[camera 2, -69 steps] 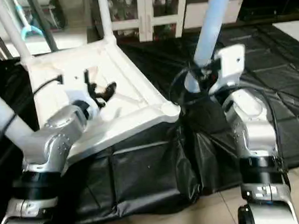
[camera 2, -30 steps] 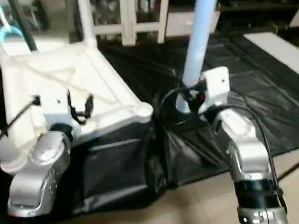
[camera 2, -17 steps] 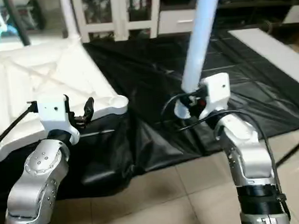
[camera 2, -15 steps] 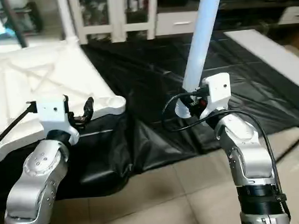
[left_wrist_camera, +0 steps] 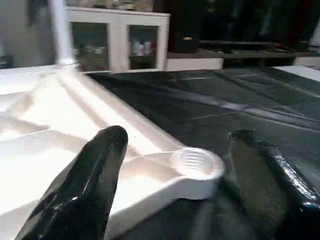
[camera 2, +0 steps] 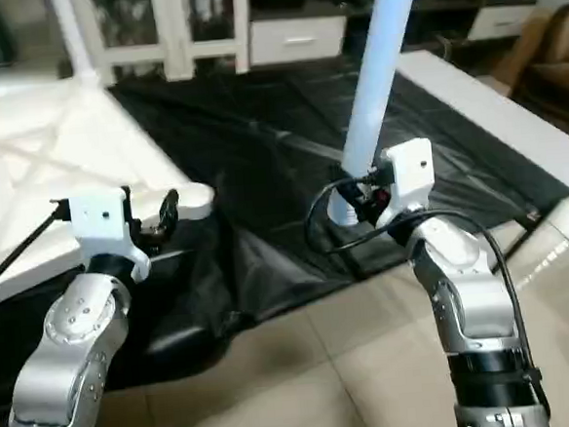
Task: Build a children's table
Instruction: Insert table leg to table base
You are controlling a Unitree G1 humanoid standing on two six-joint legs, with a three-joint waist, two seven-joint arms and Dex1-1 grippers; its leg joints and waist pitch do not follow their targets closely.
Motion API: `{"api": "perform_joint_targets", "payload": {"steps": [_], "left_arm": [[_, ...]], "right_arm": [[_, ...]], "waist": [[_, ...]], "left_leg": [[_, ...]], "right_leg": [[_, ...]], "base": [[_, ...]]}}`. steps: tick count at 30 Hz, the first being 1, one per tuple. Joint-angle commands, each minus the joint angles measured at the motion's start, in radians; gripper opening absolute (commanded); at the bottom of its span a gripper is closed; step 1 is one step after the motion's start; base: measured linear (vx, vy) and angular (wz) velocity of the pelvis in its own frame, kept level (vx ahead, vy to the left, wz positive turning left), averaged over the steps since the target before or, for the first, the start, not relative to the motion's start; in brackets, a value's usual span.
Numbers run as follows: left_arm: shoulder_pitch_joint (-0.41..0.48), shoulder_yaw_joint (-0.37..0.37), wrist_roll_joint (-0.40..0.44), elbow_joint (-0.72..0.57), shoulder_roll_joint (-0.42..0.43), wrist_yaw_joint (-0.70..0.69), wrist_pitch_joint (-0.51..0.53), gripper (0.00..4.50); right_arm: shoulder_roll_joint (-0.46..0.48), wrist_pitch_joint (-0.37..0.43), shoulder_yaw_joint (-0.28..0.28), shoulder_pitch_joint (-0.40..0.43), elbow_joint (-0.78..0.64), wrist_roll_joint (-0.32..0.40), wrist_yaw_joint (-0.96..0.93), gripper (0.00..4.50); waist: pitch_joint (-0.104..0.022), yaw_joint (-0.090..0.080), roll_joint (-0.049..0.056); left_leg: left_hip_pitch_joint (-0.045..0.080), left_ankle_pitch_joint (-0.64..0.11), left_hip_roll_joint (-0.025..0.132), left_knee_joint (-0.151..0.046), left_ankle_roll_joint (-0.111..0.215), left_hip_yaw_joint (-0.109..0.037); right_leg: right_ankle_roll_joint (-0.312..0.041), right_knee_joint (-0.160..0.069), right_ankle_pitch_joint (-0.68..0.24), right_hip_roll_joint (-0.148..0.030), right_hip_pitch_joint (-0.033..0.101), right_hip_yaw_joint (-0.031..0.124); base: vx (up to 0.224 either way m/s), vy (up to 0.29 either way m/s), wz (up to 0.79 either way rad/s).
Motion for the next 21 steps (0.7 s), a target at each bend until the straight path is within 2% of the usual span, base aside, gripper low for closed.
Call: {"api": "perform_joint_targets", "payload": {"steps": [1,2,3,4,5,6,7,8,9,10,11,12,13,14,15,16,17,18,19,20,21], "left_arm": [[-0.005,0.004,0.016,-0.009,-0.008,0.001,-0.003,3.6],[-0.005,0.003,0.017,-0.009,-0.009,0.001,-0.003,3.6],[-0.003,0.002,0.018,-0.01,-0.011,0.003,-0.004,3.6],[-0.001,0.001,0.018,-0.012,-0.013,0.005,-0.004,3.6],[0.0,0.001,0.018,-0.013,-0.013,0.005,-0.003,3.6],[0.003,-0.003,0.02,-0.016,-0.014,0.005,-0.002,3.6],[0.005,-0.005,0.021,-0.017,-0.013,0.004,-0.001,3.6],[0.008,-0.011,0.02,-0.02,-0.014,0.001,-0.001,3.6],[0.008,-0.012,0.019,-0.021,-0.015,-0.001,0.0,3.6],[0.017,-0.032,0.012,-0.026,-0.012,-0.023,0.007,3.6],[0.02,-0.04,0.008,-0.028,-0.011,-0.035,0.01,3.6],[0.023,-0.046,0.005,-0.029,-0.011,-0.046,0.013,3.6],[0.028,-0.058,-0.003,-0.031,-0.008,-0.063,0.019,3.6],[0.032,-0.067,-0.007,-0.033,-0.007,-0.077,0.025,3.6],[0.037,-0.089,-0.011,-0.036,0.001,-0.108,0.023,3.6],[0.04,-0.097,-0.02,-0.038,0.0,-0.126,0.015,3.6],[0.042,-0.101,-0.028,-0.04,-0.001,-0.138,0.01,3.6],[0.045,-0.113,-0.041,-0.042,0.001,-0.162,0.002,3.6],[0.047,-0.125,-0.054,-0.042,0.007,-0.19,0.004,3.6],[0.048,-0.132,-0.064,-0.04,0.012,-0.211,0.011,3.6],[0.05,-0.138,-0.073,-0.035,0.018,-0.23,0.014,3.6]], "right_arm": [[-0.003,-0.014,0.002,-0.03,0.0,0.001,0.011,1.86],[-0.003,-0.015,0.003,-0.03,0.001,0.0,0.013,1.86],[-0.008,-0.017,0.009,-0.031,0.001,-0.003,0.02,1.86],[-0.012,-0.02,0.014,-0.032,0.001,-0.007,0.025,1.86],[-0.014,-0.021,0.018,-0.033,0.002,-0.01,0.028,1.86],[-0.018,-0.025,0.022,-0.034,0.004,-0.014,0.034,1.86],[-0.021,-0.027,0.025,-0.035,0.005,-0.016,0.037,1.86],[-0.024,-0.036,0.026,-0.036,0.011,-0.021,0.04,1.86],[-0.025,-0.04,0.027,-0.037,0.013,-0.023,0.04,1.86],[-0.022,-0.052,0.01,-0.041,0.027,-0.014,0.036,1.86],[-0.019,-0.05,0.001,-0.044,0.031,-0.005,0.034,1.86],[-0.017,-0.05,-0.005,-0.045,0.034,0.0,0.033,1.86],[-0.019,-0.052,-0.004,-0.044,0.035,-0.002,0.035,1.86],[-0.022,-0.056,-0.001,-0.044,0.037,-0.006,0.037,1.86],[-0.023,-0.058,0.003,-0.044,0.035,-0.01,0.035,1.86],[-0.023,-0.06,0.002,-0.042,0.033,-0.009,0.034,1.86],[-0.023,-0.063,0.001,-0.04,0.031,-0.008,0.033,1.86],[-0.025,-0.068,-0.003,-0.035,0.028,-0.005,0.036,1.86],[-0.024,-0.073,-0.011,-0.029,0.025,0.006,0.038,1.86],[-0.021,-0.069,-0.023,-0.024,0.018,0.024,0.04,1.86],[-0.015,-0.061,-0.037,-0.016,0.005,0.053,0.048,1.86]], "waist": [[-0.056,-0.011,0.009],[-0.064,-0.021,0.015],[-0.075,-0.041,0.016],[-0.078,-0.048,0.012],[-0.075,-0.043,0.009],[-0.081,-0.041,-0.019],[-0.074,-0.034,-0.031],[-0.087,0.007,-0.099],[-0.084,0.042,-0.105],[-0.096,0.029,-0.08],[-0.081,0.041,-0.101],[-0.08,0.075,-0.065],[-0.08,0.077,-0.05],[-0.085,0.075,-0.025],[-0.104,0.034,0.052],[-0.117,0.03,0.039],[-0.107,0.06,0.019],[-0.114,0.065,0.002],[-0.112,0.068,-0.013],[-0.105,0.07,-0.037],[-0.093,0.08,-0.054]], "left_leg": [[0.008,-0.196,-0.004,-0.12,0.218,-0.027],[0.063,-0.155,0.002,-0.129,0.314,-0.074],[0.143,-0.095,0.019,-0.128,0.464,-0.15],[0.171,-0.031,0.031,-0.127,0.544,-0.19],[0.187,0.022,0.047,-0.125,0.606,-0.218],[0.177,0.186,0.035,-0.113,0.66,-0.246],[0.136,0.162,-0.005,-0.108,0.59,-0.223],[-0.033,0.033,-0.131,-0.024,0.393,-0.098],[-0.075,-0.095,-0.157,0.064,0.354,-0.011],[-0.075,-0.066,-0.107,0.092,0.204,-0.008],[-0.103,-0.039,-0.107,0.093,0.172,0.005],[-0.109,0.053,-0.054,0.05,0.122,0.004],[-0.106,0.118,-0.034,0.009,0.13,0.002],[-0.081,0.22,-0.006,-0.038,0.148,-0.001],[0.098,0.515,0.078,-0.059,0.3,-0.093],[0.147,1.043,0.139,-0.022,0.413,-0.145],[0.094,1.336,0.117,-0.008,0.315,-0.094],[0.078,1.402,0.061,-0.01,0.213,-0.049],[0.061,1.326,0.032,-0.02,0.189,-0.032],[0.039,1.125,0.002,-0.024,0.171,-0.009],[0.0,0.686,-0.045,-0.023,0.18,0.025]], "right_leg": [[-0.16,-0.058,-0.342,-0.01,0.047,0.015],[-0.171,-0.021,-0.262,0.021,0.011,0.018],[-0.136,0.05,-0.211,0.047,-0.057,0.032],[-0.092,0.09,-0.204,0.052,-0.096,0.052],[-0.045,0.12,-0.209,0.044,-0.124,0.073],[0.036,0.148,-0.148,0.011,-0.182,0.152],[0.028,0.103,-0.087,-0.011,-0.158,0.194],[0.104,-0.024,0.008,-0.076,0.016,0.277],[0.112,-0.063,0.05,-0.133,0.074,0.311],[0.017,-0.038,0.22,-0.143,0.092,0.351],[-0.058,-0.026,0.293,-0.103,0.102,0.333],[-0.233,-0.011,0.455,-0.083,0.121,0.312],[-0.247,0.004,0.491,-0.052,0.114,0.284],[-0.225,0.036,0.495,-0.007,0.095,0.233],[-0.095,0.151,0.238,0.065,-0.09,0.125],[0.019,0.185,-0.002,0.033,-0.179,0.149],[0.105,0.164,0.144,0.008,-0.177,0.173],[0.118,0.122,0.273,0.013,-0.177,0.176],[0.102,0.08,0.328,0.009,-0.165,0.186],[0.069,0.034,0.394,-0.009,-0.156,0.206],[-0.013,0.027,0.429,-0.046,-0.126,0.226]], "base": [[0.168,0.039,0.75],[0.168,0.039,0.75],[0.206,0.037,0.74],[0.198,0.003,0.66],[0.198,0.003,0.66],[0.182,-0.062,0.59],[0.167,-0.089,0.63],[0.167,-0.089,0.63],[0.171,-0.05,0.9],[0.178,-0.016,0.71],[0.261,-0.002,0.84],[0.17,0.009,0.29],[0.089,0.017,0.19],[0.0,0.0,0.0],[0.0,0.0,0.0],[0.079,0.04,-0.06],[0.079,0.04,-0.06],[-0.064,0.078,0.01],[-0.196,0.07,0.08],[-0.196,0.07,0.08],[-0.12,0.014,0.1]]}}
